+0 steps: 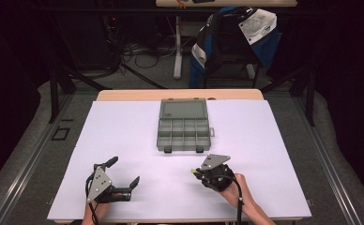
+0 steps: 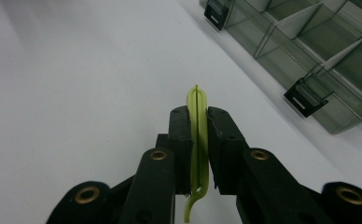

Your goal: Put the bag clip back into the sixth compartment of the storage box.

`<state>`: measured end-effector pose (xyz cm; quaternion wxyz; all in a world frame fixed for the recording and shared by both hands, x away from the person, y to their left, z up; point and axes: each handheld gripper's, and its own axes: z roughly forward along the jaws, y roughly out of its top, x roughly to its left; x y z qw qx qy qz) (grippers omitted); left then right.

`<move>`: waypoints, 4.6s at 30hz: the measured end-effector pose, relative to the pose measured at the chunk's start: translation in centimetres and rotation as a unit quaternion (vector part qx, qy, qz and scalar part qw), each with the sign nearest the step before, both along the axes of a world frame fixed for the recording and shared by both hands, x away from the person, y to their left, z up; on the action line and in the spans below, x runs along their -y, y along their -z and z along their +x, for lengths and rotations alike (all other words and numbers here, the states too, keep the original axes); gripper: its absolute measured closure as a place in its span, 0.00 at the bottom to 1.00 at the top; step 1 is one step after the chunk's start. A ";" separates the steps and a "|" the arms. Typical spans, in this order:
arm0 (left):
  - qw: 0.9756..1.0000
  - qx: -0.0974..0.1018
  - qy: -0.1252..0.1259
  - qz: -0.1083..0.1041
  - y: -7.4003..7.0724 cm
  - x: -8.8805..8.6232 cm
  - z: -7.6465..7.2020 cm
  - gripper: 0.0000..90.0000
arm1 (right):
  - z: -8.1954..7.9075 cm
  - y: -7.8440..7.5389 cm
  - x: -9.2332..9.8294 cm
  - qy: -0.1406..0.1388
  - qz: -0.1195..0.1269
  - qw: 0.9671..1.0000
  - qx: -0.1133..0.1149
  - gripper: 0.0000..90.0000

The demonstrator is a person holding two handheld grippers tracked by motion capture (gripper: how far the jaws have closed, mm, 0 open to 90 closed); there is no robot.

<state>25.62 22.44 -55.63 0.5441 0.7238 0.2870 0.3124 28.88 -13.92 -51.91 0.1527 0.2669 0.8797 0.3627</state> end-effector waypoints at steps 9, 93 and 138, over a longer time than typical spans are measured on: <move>1.000 0.001 -0.002 0.002 0.0 0.0 0.0 0.00 | 0.8 -0.5 0.2 0.007 -0.001 1.000 0.010 0.90; 1.000 -0.004 -0.004 0.000 0.0 -0.1 0.1 0.00 | 10.8 -3.4 -2.9 0.034 0.004 0.999 0.007 0.90; 1.000 -0.003 -0.001 -0.002 -0.1 -0.1 0.0 0.00 | 14.2 -3.6 -6.2 0.047 -0.015 0.998 -0.033 0.90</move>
